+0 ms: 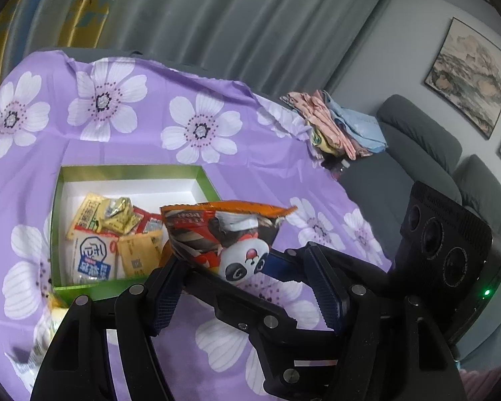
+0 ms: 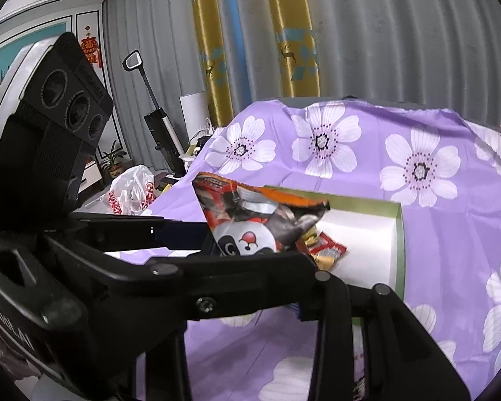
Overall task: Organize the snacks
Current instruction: 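Carry the panda bag over the green box and lower it inside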
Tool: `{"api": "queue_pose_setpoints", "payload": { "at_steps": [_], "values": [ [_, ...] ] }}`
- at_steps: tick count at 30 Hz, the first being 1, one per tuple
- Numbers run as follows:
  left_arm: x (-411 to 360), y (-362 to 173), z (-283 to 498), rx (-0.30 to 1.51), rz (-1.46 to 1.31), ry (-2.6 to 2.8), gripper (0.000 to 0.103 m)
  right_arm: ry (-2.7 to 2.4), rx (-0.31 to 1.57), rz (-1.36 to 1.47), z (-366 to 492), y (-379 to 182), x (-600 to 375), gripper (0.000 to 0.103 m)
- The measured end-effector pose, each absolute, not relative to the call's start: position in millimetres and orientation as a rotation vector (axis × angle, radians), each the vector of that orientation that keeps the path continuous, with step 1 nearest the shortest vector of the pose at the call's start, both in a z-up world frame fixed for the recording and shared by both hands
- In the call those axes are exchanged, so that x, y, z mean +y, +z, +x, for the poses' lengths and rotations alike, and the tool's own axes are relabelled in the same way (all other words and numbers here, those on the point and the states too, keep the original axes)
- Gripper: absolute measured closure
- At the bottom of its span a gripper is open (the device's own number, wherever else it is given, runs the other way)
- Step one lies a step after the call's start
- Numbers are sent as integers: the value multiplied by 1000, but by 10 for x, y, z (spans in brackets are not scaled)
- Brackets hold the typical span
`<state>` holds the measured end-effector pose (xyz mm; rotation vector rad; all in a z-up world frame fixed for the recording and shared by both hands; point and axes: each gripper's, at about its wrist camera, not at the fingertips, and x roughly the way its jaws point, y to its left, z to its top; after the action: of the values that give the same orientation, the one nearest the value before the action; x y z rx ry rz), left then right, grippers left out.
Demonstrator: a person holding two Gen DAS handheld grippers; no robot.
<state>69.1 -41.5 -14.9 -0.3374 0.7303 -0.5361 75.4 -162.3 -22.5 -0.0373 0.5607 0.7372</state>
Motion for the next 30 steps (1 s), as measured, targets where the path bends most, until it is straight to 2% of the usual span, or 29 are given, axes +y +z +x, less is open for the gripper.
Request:
{"api": "queue_pose_setpoints", "payload": {
  "at_steps": [12,30],
  "values": [
    [-376,-35,1167,737,-357,-530,33,739,534,-57,1202,-125,-1582,66],
    [-238,-793,1722,882,-437,-476,33,761,709,-27,1708,-799,-1423,66]
  ]
}}
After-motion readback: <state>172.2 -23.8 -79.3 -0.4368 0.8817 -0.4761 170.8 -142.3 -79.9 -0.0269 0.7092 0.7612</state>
